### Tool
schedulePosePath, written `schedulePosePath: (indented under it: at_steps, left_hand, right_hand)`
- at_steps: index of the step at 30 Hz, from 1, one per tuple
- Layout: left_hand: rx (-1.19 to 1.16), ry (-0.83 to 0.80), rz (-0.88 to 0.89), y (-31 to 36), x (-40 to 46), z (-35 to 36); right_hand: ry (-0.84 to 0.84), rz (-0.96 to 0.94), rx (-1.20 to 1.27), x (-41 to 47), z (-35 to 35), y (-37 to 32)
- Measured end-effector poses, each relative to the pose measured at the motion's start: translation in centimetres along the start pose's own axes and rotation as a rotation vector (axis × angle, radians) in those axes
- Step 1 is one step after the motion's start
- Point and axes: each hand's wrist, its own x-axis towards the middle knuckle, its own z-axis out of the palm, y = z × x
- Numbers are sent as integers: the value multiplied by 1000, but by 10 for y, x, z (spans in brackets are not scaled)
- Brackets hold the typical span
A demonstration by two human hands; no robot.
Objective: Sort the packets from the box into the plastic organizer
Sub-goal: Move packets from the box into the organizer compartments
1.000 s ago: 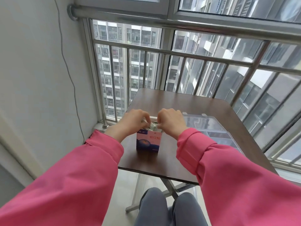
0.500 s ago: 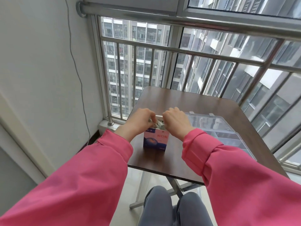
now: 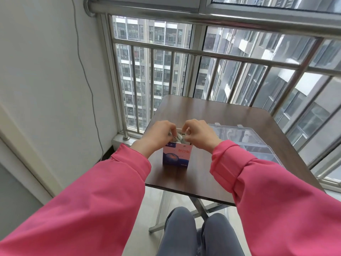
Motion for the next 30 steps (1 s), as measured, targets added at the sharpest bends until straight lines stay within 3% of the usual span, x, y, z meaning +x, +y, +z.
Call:
schedulePosePath:
  at_steps: [6,10,16,19,24,30]
  left_hand:
    - [-6,0,-1,0,-1,0]
    - [-65,-9,-31,3,-5,-1]
    - [-348,263,87,49,-12,-15]
    - [-466,133,112,79,-5,-16]
    - [-882,-339,83,106,-10,-2]
    - [-919,-332,146,142,-9,35]
  right_hand:
    - [109,-25,83,-7,-21,4]
    - [276,27,329,-10,-29,10]
    - [358,84,792,-27,-54,29]
    - [294,26,1008,-46,-61,43]
    - [363,10,1058,-80,-67,70]
    - [331,189,946,-115,-67,119]
